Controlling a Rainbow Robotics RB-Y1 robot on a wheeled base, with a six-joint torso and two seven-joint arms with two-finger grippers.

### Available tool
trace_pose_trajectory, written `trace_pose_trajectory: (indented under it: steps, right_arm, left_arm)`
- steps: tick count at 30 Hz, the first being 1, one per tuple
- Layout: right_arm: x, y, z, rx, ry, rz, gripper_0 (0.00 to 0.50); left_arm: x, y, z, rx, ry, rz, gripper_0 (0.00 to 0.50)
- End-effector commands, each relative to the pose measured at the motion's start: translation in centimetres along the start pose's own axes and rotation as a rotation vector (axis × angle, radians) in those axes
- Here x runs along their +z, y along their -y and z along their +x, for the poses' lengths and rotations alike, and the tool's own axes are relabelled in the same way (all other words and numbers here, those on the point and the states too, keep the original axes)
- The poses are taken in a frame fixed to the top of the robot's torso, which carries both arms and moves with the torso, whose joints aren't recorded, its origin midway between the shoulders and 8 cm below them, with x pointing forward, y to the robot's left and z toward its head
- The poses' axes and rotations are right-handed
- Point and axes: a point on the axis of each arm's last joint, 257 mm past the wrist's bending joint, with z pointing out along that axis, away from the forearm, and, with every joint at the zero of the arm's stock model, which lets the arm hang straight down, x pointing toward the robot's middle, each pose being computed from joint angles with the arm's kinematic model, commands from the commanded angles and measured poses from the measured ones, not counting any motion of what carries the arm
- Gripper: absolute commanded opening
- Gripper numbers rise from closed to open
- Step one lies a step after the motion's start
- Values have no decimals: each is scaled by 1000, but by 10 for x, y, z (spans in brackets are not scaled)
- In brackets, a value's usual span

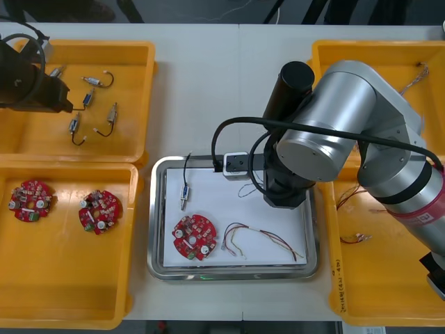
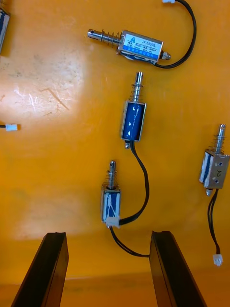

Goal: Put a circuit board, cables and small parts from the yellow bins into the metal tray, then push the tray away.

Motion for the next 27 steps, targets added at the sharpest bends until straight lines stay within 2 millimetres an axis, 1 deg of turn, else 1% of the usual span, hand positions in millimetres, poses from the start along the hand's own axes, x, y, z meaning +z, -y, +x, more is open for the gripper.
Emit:
trace_pose_trajectory:
  steps: [1,4,6,10,18,27]
  right_arm:
    - [11,-2,-22,35,35,0,0]
    - [15,1,-25,45,38,8,0]
    - [21,0,-29,55,48,4,0]
    - [28,-1,-31,64,64,13,0]
    - [49,-10,-26,91,78,25,0]
    - [56,-12,-21,95,76,40,0]
  left_arm:
    - [-12,-17,-23,136,42,-62,500]
    - [-8,-19,-19,138,31,-68,500]
    - [-3,-18,-15,153,17,-74,500]
    - [3,-18,-9,154,1,-75,500]
    - [17,-22,-9,146,17,-77,500]
    - [29,-25,-10,149,46,-80,500]
